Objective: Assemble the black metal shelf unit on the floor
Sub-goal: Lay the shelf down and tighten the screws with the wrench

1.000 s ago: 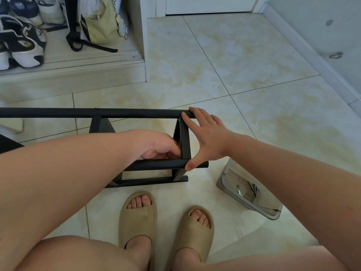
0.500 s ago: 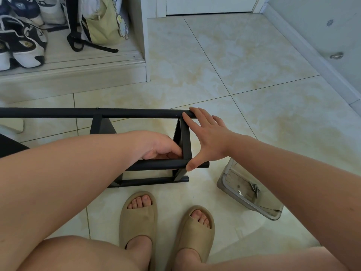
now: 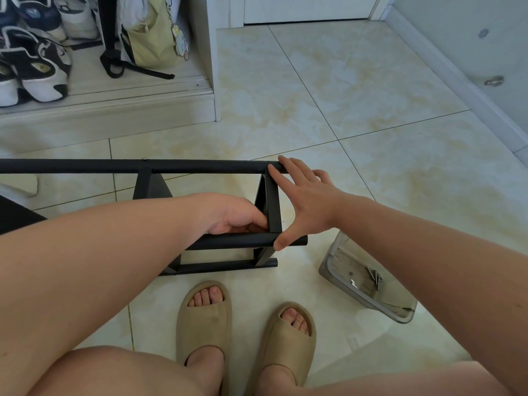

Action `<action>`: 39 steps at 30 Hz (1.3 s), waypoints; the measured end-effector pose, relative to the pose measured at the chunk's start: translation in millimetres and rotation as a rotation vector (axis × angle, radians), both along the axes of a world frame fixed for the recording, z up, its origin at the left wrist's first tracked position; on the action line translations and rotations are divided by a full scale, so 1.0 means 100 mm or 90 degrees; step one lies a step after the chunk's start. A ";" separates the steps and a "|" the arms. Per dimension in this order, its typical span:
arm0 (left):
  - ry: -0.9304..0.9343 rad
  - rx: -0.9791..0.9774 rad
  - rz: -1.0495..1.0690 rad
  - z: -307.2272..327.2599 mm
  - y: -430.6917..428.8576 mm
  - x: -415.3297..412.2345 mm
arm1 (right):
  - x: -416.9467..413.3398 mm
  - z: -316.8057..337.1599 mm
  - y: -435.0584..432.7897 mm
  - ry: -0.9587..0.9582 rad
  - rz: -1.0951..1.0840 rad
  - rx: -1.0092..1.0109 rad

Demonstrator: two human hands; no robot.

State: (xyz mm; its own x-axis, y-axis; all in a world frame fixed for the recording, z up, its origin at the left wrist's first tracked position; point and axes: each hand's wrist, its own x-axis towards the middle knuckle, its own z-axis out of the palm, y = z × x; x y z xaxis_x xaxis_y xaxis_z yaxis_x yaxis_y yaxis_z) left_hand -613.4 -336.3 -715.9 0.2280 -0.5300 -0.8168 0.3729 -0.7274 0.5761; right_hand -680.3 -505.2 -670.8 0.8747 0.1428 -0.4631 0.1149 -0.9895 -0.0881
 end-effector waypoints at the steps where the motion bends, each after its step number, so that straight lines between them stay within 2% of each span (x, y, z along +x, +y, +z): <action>1: 0.005 -0.003 0.000 0.00 0.01 0.00 | 0.00 0.00 0.00 0.000 0.003 -0.002; 13: -0.046 -0.008 0.003 -0.02 0.00 0.02 | 0.04 -0.01 -0.04 0.035 -0.010 0.018; 20: 0.043 -0.005 -0.012 0.00 0.03 0.02 | 0.03 -0.01 -0.04 0.036 -0.014 0.028; 33: 0.000 -0.017 -0.008 -0.06 0.00 0.02 | 0.01 -0.01 -0.04 0.029 -0.015 0.032; 39: 0.080 -0.034 0.023 -0.09 0.06 0.05 | 0.01 -0.02 -0.05 0.027 -0.015 0.033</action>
State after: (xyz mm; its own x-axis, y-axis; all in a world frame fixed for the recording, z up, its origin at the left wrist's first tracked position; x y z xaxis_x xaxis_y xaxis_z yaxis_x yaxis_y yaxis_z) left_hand -608.1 -330.8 -724.6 0.1455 -0.5671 -0.8107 0.4690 -0.6819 0.5612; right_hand -678.8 -510.0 -672.9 0.8582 0.1465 -0.4919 0.0862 -0.9859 -0.1431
